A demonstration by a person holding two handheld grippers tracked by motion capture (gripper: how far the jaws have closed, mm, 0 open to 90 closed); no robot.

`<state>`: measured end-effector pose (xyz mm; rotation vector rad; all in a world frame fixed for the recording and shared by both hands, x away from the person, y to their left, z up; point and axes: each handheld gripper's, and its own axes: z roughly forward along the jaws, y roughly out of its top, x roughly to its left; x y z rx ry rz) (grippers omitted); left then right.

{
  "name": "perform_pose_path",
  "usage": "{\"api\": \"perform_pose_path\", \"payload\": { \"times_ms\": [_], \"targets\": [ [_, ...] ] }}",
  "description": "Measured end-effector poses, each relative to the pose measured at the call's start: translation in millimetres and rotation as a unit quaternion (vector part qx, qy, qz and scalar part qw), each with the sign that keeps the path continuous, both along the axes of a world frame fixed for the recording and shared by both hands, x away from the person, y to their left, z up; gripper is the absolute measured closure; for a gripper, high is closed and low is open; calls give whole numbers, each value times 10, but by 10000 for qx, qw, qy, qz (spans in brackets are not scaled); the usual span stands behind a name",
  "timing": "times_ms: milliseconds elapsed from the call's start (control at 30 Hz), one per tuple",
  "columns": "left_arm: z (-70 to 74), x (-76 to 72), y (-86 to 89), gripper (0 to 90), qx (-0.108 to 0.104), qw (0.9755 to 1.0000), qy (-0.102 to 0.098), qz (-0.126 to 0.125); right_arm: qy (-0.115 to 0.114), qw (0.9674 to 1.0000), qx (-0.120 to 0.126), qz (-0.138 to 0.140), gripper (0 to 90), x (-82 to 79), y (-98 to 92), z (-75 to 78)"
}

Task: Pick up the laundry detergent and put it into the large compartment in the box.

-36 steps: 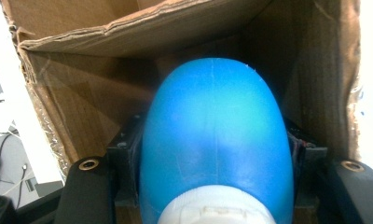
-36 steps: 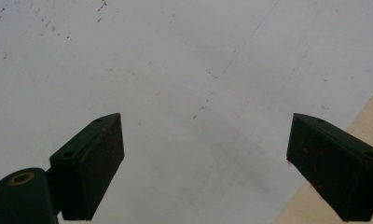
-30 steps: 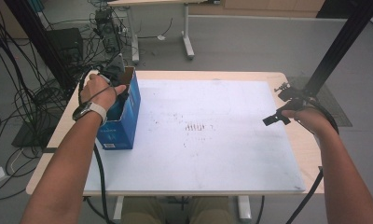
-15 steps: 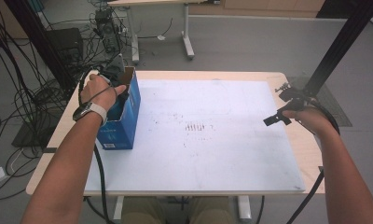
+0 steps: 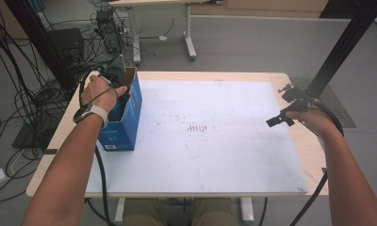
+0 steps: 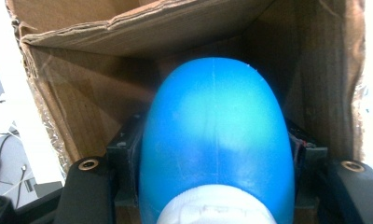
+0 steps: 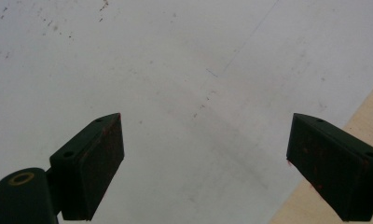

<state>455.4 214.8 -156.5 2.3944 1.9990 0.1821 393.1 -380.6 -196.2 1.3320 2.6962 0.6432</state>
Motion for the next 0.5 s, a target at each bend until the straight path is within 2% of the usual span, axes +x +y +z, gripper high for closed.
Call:
{"api": "perform_pose_path", "payload": {
  "times_ms": [500],
  "targets": [
    [-6,-4,-6,371,26,10000,3,4,1,10000,1,0,111,2,-6,2]
  ]
}}
